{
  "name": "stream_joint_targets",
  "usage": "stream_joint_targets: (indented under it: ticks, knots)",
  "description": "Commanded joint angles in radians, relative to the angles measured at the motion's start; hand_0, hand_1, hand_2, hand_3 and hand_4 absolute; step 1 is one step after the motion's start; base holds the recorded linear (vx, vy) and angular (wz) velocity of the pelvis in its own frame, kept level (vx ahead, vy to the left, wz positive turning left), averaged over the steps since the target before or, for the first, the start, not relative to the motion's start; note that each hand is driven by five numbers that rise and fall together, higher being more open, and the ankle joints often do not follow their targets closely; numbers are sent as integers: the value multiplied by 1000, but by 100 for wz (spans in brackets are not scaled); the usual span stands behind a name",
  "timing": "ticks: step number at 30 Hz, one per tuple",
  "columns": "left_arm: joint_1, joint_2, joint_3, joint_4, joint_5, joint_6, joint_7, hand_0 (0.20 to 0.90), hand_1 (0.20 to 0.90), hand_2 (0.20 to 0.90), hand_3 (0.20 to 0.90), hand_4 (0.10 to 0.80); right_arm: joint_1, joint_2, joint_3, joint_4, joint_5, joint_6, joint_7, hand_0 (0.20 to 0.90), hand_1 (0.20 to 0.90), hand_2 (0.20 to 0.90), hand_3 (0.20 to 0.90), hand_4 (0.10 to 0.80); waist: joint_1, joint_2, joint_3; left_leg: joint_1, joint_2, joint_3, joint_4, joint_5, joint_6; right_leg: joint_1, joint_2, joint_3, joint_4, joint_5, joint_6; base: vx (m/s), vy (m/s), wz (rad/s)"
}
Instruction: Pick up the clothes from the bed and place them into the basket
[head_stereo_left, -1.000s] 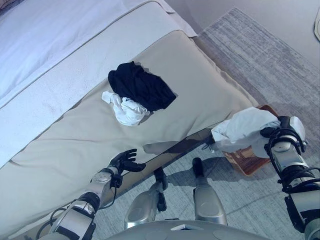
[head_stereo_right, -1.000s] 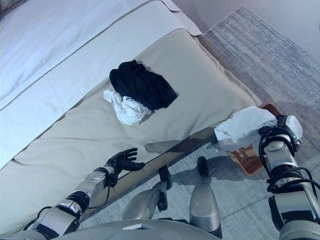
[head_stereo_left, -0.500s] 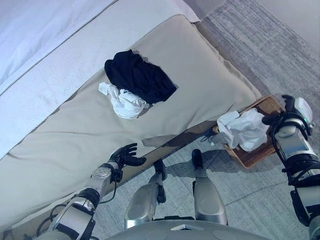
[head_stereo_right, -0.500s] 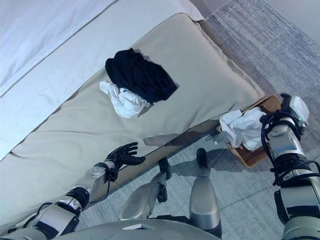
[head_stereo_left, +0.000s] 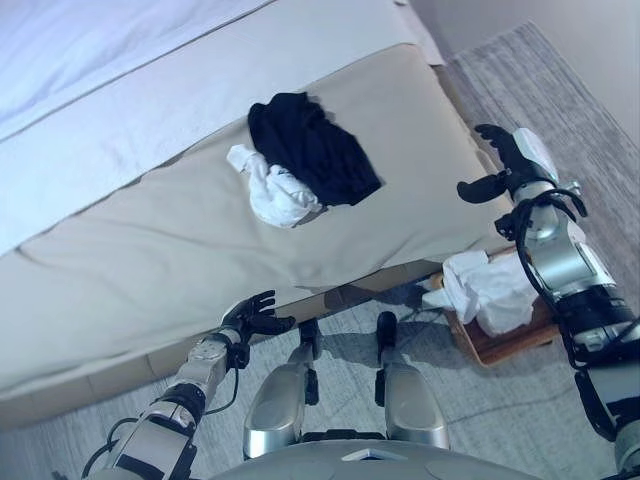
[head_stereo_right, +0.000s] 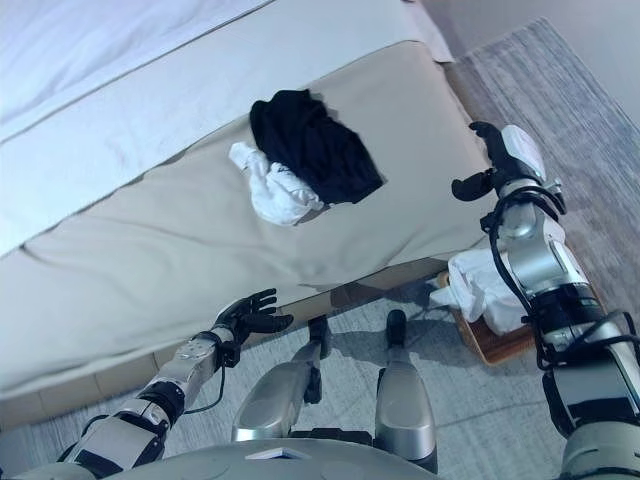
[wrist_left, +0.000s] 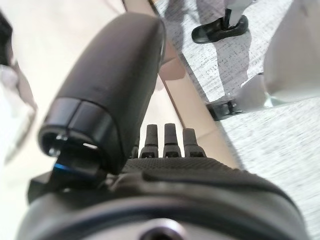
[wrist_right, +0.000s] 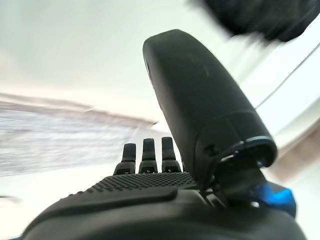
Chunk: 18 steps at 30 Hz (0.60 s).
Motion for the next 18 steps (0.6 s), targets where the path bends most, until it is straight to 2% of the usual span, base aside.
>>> stream_joint_targets:
  ticks: [1,8,12,18]
  knots:
    - [48,66,-31,30,-17,-25,10,900,900,900,900,800,-148,-1,49,147,41,-45,-109,900,900,900,900,800,82,-106,-103,-58,-77,-10,127,-125,55,-102,-17,13,171,-66,-48,64,65,63]
    - [24,117,-53,64,-57,-40,19,900,900,900,900,800,-343,63,69,420,201,-34,-227,900,900,900,900,800,181,-117,-38,-121,-86,-68,151,-117,71,-136,-33,-63,204,-60,-32,67,27,45]
    - [35,129,-53,63,-67,-57,15,900,900,900,900,800,-399,72,45,511,308,-1,-266,900,900,900,900,800,212,-116,-9,-178,-95,-79,199,-124,79,-173,-42,-80,234,-62,-28,66,22,32]
    - [45,129,-66,20,-79,-106,-2,900,900,900,900,800,-497,75,28,626,396,23,-317,900,900,900,900,800,246,-91,54,-265,-115,-83,288,-141,90,-245,-59,-88,298,-63,-19,43,29,9]
